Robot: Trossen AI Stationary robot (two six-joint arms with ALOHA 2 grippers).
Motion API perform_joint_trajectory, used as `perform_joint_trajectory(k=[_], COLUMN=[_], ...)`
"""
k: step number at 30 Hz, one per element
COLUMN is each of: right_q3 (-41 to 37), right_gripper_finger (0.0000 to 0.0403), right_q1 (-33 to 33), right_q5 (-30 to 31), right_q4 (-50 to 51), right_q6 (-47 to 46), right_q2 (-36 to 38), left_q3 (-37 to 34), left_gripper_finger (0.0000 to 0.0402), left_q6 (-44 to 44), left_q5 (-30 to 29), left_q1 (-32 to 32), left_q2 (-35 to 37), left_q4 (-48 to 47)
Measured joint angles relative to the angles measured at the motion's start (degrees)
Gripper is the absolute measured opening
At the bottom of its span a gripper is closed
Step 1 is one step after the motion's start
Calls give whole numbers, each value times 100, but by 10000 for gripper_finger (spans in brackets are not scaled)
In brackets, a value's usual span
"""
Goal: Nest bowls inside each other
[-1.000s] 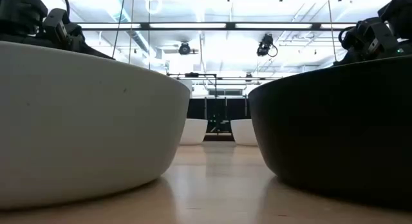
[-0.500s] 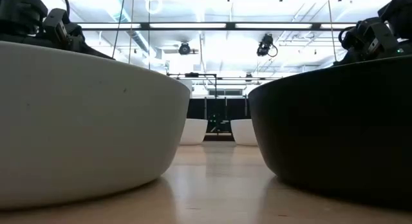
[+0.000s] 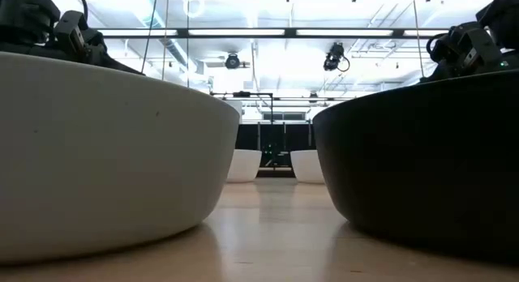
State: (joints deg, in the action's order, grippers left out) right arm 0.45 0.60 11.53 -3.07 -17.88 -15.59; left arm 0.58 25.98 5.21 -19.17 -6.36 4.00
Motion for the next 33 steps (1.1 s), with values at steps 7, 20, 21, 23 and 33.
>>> perform_joint_trajectory(k=[7,20,21,23,33], right_q3=[0,0,0,-1,0], right_gripper_finger=[11,11,11,11,11], right_q1=[1,0,1,2,1], right_q5=[0,0,0,0,1], right_q4=[0,0,1,0,-5], right_q6=[1,-1,1,0,-24], right_q2=[0,0,0,0,0], left_q3=[0,0,-2,0,0], left_gripper_finger=[30,24,23,23,30], left_q6=[-11,35,37,36,31], left_q5=[-2,-2,-2,-2,-7], left_q1=[1,0,0,-1,0], left_q2=[1,-1,-1,-1,-1], left_q4=[1,42,42,42,64])
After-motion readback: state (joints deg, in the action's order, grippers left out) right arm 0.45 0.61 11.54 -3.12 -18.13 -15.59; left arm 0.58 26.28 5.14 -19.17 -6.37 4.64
